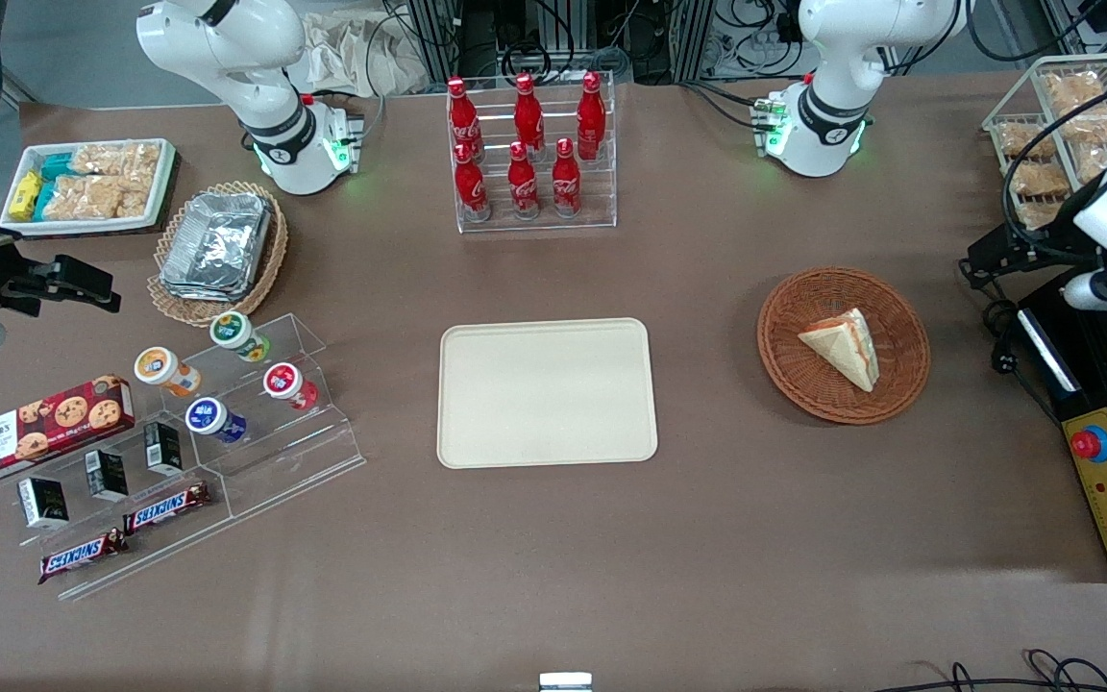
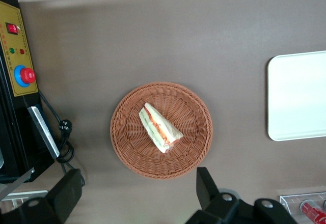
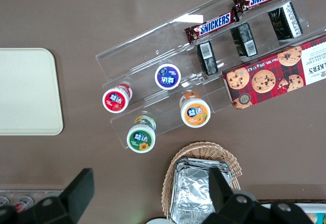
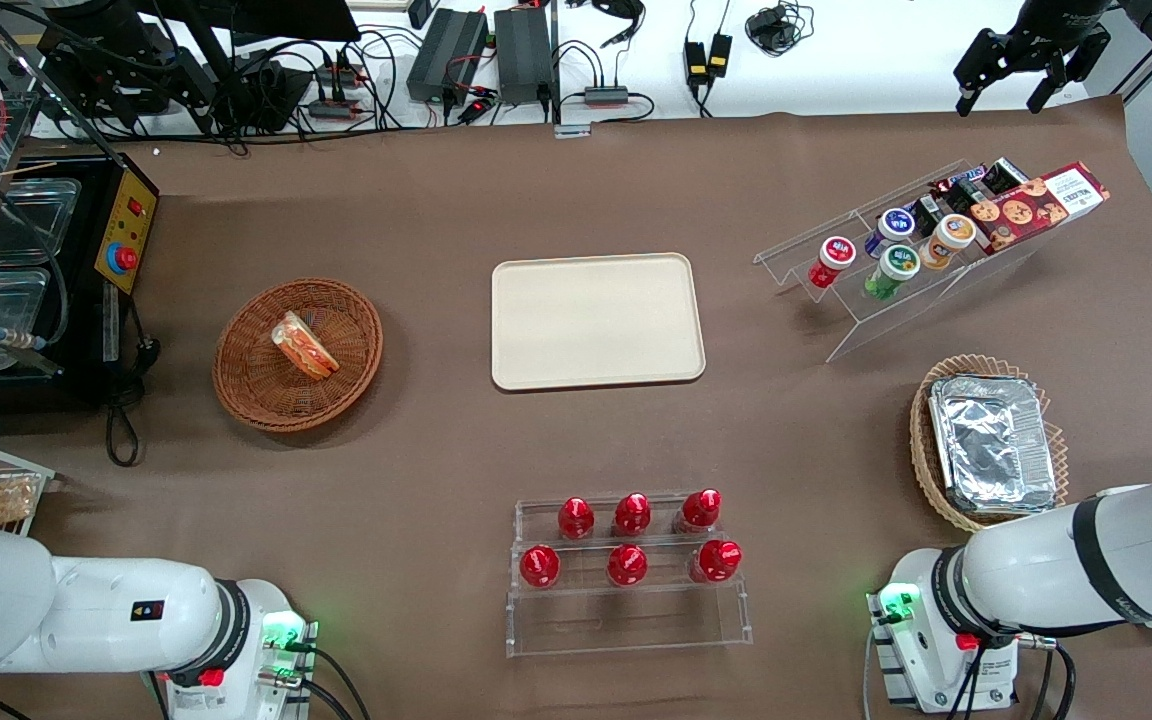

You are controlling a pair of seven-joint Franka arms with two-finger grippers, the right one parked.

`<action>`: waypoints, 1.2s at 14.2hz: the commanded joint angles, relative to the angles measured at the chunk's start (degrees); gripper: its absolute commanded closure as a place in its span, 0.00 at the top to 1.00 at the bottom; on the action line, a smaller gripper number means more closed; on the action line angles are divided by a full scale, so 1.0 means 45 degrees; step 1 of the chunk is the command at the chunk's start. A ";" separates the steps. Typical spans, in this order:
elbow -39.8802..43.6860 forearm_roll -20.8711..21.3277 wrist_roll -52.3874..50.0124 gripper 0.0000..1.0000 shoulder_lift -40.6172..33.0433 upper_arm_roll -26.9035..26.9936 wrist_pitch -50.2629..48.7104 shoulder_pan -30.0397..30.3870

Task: Place sandwich from basket to tray
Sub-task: 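Lower the open left gripper over the wrapped sandwich in the basket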

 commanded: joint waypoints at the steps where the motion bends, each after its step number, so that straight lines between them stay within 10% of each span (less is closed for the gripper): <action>1: 0.0629 -0.0121 -0.0439 1.00 0.0575 0.0063 -0.0275 -0.0171; 7: -0.0537 0.0073 -0.6718 1.00 0.0793 -0.0074 -0.0041 -0.0444; 17: -0.9467 0.0505 -1.1733 1.00 -0.1807 0.0023 0.7673 -0.0543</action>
